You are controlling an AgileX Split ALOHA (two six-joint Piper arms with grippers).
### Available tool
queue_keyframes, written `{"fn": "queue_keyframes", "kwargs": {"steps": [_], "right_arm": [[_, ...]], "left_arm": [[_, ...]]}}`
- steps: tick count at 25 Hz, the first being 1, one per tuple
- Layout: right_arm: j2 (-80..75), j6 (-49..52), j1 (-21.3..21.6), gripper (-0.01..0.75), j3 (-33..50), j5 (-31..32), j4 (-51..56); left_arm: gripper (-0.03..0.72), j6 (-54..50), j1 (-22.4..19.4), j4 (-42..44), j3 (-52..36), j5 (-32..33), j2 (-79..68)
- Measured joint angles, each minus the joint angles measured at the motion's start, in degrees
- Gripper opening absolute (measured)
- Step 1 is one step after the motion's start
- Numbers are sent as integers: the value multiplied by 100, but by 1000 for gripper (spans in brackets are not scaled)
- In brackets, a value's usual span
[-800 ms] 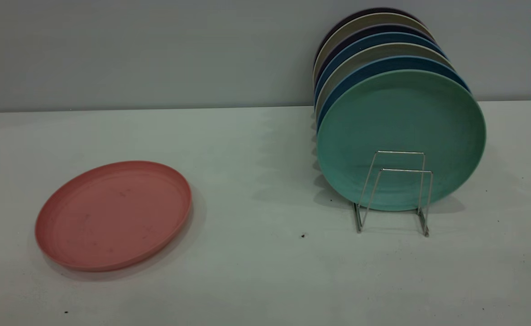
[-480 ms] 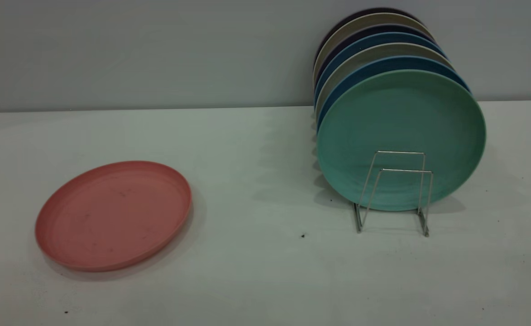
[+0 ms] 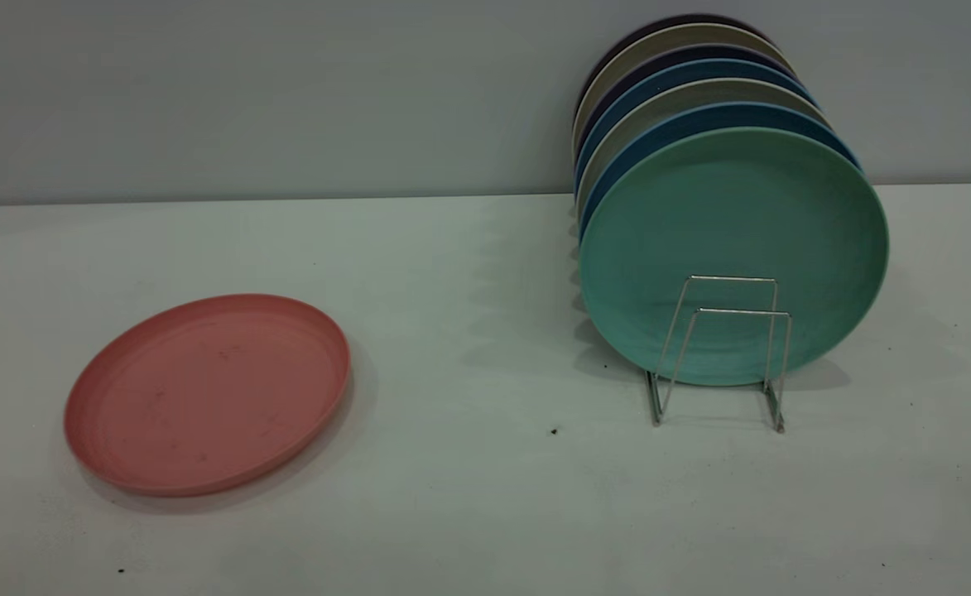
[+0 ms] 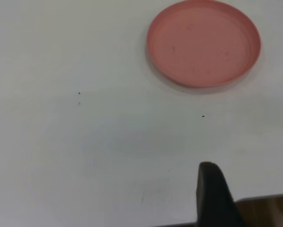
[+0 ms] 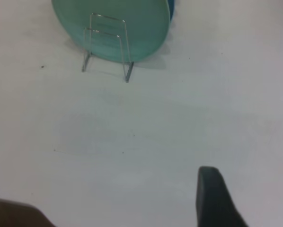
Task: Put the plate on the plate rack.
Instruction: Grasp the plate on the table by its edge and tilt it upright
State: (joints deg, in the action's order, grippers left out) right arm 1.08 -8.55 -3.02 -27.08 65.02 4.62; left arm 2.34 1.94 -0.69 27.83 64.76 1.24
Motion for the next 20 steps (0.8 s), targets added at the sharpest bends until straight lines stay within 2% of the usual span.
{"fn": "queue_keyframes", "kwargs": {"steps": [13,20], "right_arm": [[0,0,0,380,0,5,0],[0,0,0,380,0,5,0]], "left_arm": [[417,0,16,-2,0,0,0],[417,-10,490,-7,0,0,0]]}}
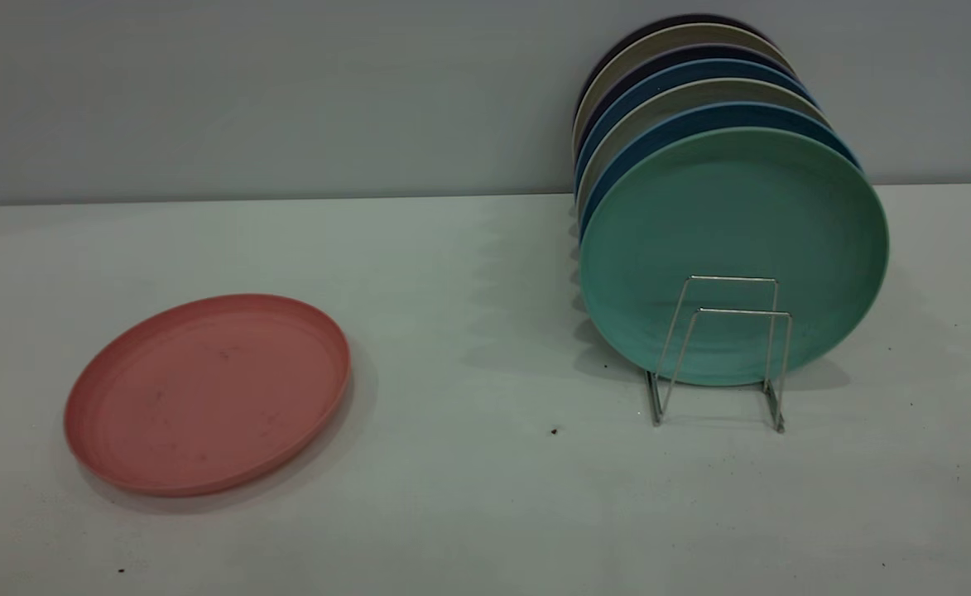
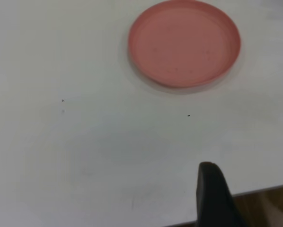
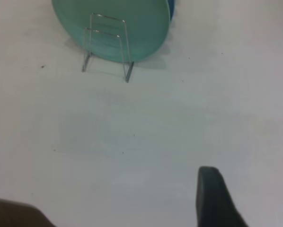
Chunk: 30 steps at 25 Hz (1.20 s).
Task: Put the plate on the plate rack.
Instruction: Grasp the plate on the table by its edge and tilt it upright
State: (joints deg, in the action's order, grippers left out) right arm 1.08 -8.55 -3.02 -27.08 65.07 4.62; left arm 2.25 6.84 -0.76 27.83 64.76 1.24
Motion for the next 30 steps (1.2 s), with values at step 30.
{"fn": "queue_keyframes", "kwargs": {"steps": [30], "right_arm": [[-3805,247,-963,380,-1015,-1687,-462]], "left_arm": [[416,-2407,117,1501,128,-3394,-6248]]}}
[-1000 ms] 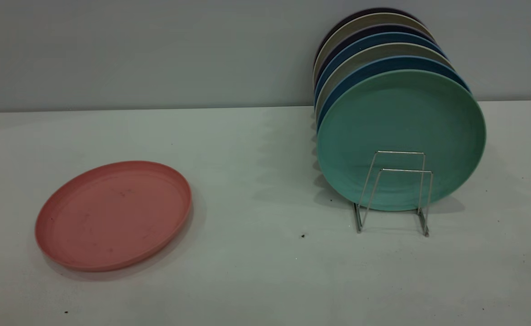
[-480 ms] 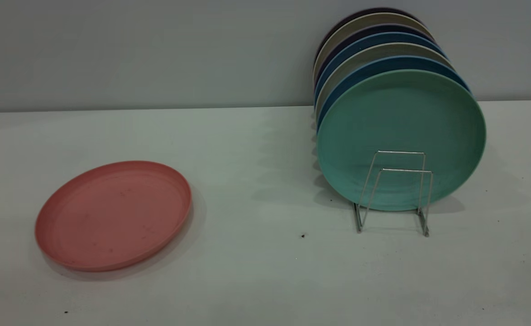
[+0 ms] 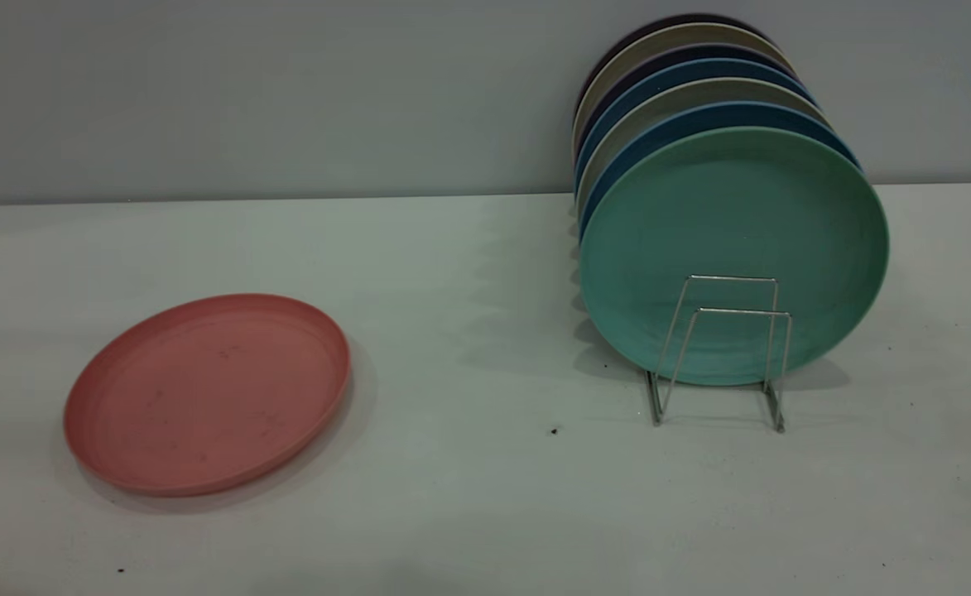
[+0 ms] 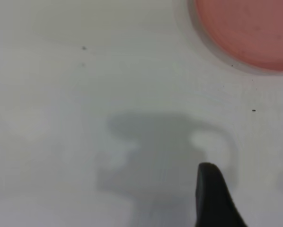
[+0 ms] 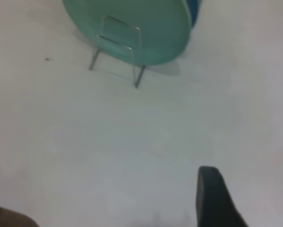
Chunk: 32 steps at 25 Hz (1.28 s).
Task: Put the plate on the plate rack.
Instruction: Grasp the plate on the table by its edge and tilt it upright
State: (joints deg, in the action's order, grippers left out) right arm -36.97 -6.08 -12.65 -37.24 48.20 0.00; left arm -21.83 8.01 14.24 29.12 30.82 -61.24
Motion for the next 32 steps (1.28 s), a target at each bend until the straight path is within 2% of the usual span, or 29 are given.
{"fn": "queue_keyframes", "kwargs": {"steps": [6,11,15,21,27,32], "right_arm": [[-1053,-206,0,380,-41,-502,334],[-1743,-486,0,380,-41,-947,679],[-2226,-675,0,380,-65,-1218,951],[-2792,-742,0,380,-280,-1532,1304],[-3244,-742,0,380,-538,-1659,1348],[-3415,-756,0,380,-589,-1805,1358]], "left_arm": [[416,-146,-68,31,594,-617,-1777],[416,-146,-448,31,1309,-766,-2983],[416,26,-668,37,1840,-766,-3748],[416,238,-675,38,2713,-735,-4721],[416,384,-675,9,3528,-445,-5560],[416,730,-675,-338,4041,-359,-6026]]}}
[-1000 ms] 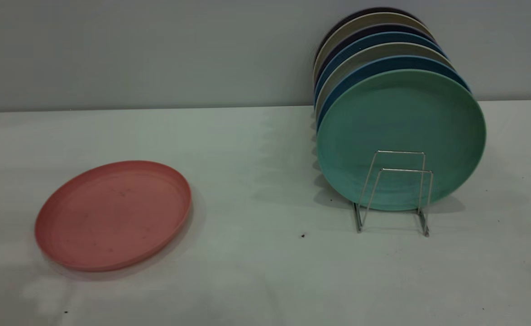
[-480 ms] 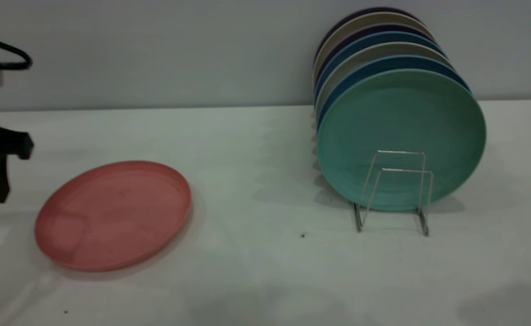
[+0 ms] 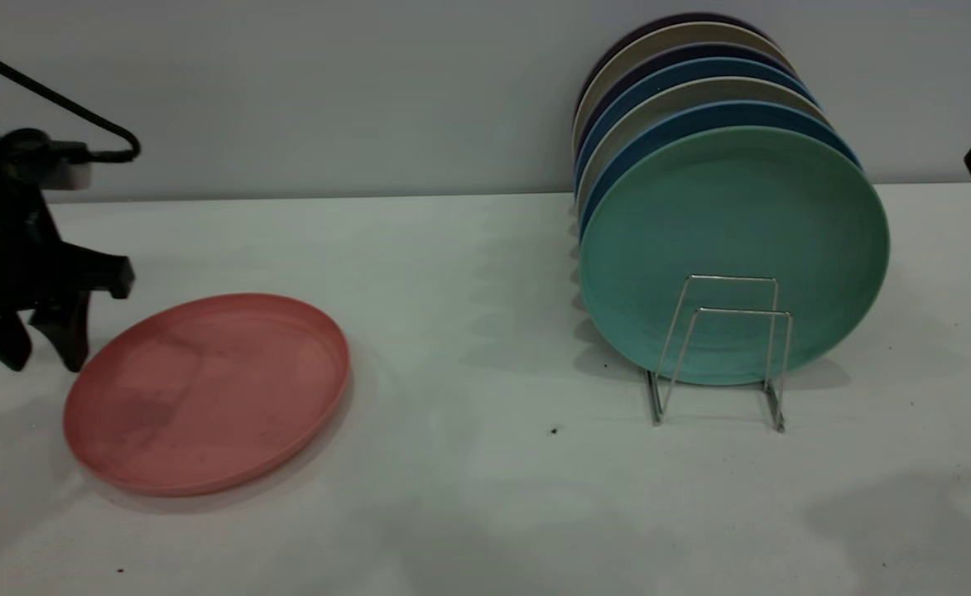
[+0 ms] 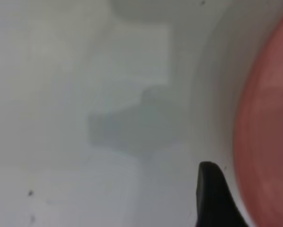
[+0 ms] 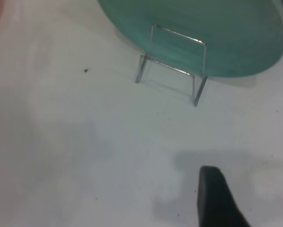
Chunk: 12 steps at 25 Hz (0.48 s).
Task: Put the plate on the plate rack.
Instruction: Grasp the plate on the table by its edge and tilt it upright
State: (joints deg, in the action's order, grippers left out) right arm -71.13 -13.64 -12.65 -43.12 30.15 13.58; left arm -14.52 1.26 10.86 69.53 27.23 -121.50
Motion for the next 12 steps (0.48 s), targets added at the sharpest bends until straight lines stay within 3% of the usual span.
{"fn": "queue_keyframes", "kwargs": {"steps": [12], "right_arm": [[-74,-4,0,380,0,-186,6]], "left_arm": [[416,451,0,-208,715,381,-674]]}}
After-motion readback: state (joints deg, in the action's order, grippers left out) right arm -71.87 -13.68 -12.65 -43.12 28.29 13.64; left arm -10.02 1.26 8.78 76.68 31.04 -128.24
